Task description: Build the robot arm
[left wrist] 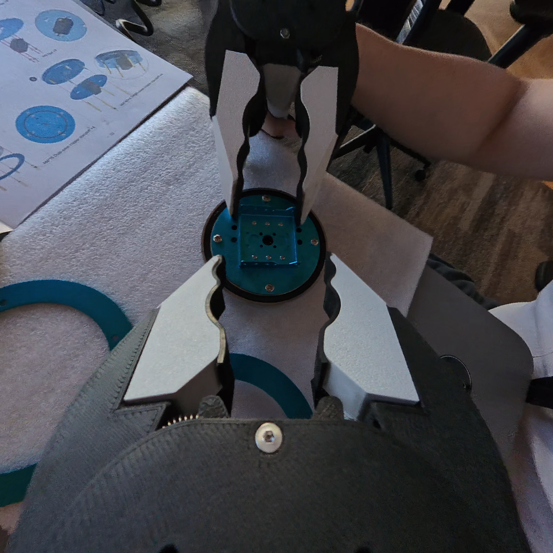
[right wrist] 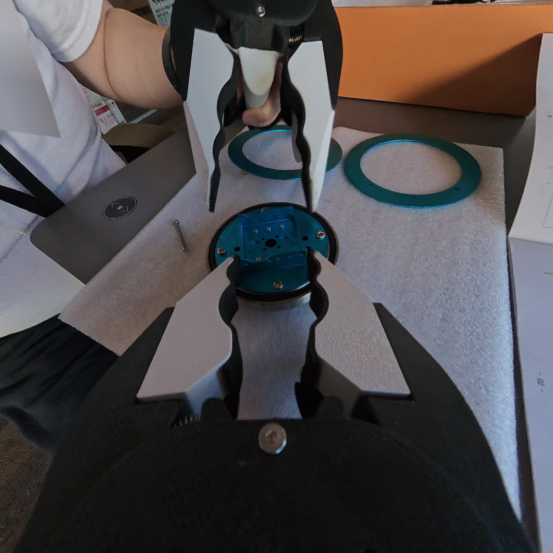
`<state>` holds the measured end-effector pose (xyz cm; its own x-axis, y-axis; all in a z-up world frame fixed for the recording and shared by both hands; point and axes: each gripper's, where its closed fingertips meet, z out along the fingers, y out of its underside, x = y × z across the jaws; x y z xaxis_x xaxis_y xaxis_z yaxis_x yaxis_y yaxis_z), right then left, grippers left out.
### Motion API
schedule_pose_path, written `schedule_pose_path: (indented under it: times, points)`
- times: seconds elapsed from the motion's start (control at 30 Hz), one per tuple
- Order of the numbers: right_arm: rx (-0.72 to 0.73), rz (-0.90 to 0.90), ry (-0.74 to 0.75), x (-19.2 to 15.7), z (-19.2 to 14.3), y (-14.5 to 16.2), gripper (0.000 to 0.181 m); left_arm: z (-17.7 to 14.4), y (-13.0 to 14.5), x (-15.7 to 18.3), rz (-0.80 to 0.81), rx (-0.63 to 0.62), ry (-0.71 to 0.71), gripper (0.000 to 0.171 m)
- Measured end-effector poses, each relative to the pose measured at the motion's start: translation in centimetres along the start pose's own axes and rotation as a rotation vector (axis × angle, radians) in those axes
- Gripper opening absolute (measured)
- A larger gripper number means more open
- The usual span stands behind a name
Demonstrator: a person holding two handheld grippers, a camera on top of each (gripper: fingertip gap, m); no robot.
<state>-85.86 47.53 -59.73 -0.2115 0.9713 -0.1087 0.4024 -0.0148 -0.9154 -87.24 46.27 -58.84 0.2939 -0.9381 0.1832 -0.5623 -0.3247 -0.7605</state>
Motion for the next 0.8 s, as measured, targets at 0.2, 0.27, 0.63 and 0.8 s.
schedule_pose_path:
  times: [0.2,0.27,0.63,0.8]
  points:
    - [0.002,-0.005,0.007,0.02,0.07,-0.04,0.041,0.59,0.53,-0.39,0.038,-0.031,-0.026,0.042]
    - [0.001,0.006,0.023,0.03,0.09,-0.09,0.041,0.54,0.54,-0.41,0.043,-0.035,-0.013,0.042]
    - [-0.044,0.077,0.287,-0.37,0.40,-0.48,0.041,0.06,0.81,-0.50,0.196,-0.228,0.145,0.041]
    - [-0.037,0.127,0.426,-0.79,0.39,-0.67,0.039,0.07,0.78,-0.38,0.272,-0.269,0.199,0.039]
